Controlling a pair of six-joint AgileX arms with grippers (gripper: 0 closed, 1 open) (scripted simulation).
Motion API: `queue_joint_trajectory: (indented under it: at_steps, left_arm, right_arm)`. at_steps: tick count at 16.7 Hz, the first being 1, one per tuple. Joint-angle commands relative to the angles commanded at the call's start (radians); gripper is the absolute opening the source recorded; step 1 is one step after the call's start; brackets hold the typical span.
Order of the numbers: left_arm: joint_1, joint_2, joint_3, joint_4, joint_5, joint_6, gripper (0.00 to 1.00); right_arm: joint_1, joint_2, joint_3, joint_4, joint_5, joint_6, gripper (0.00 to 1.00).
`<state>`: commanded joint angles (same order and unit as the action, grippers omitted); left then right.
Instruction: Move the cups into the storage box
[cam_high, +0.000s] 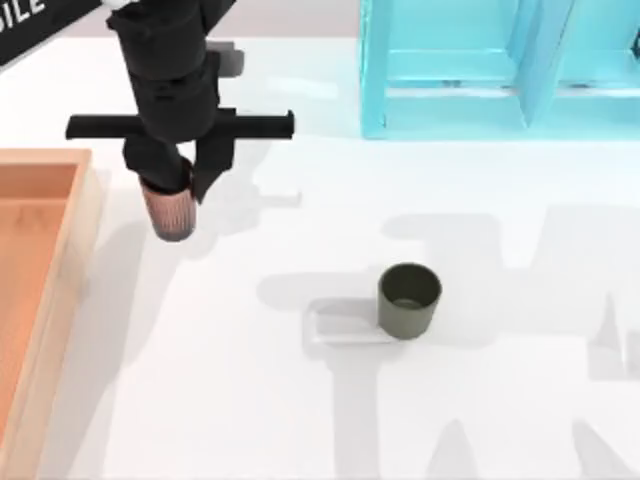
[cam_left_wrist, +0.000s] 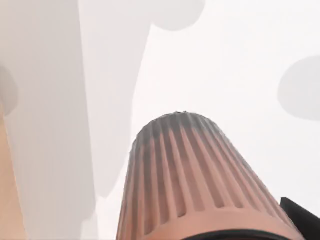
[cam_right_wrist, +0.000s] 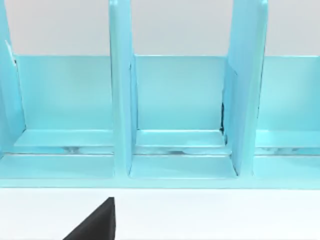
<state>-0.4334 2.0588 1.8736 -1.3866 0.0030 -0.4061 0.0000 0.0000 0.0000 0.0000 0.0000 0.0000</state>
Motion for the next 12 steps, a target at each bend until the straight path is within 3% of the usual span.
queue_joint_trajectory:
  at_steps: [7, 12]
  left_arm:
    - [0.051, -0.066, -0.058, -0.005, 0.016, 0.068, 0.00]
    - [0.320, -0.264, -0.242, -0.034, 0.030, 0.327, 0.00]
  right_arm:
    - [0.000, 0.000, 0.000, 0.000, 0.000, 0.000, 1.00]
    - [0.000, 0.000, 0.000, 0.000, 0.000, 0.000, 1.00]
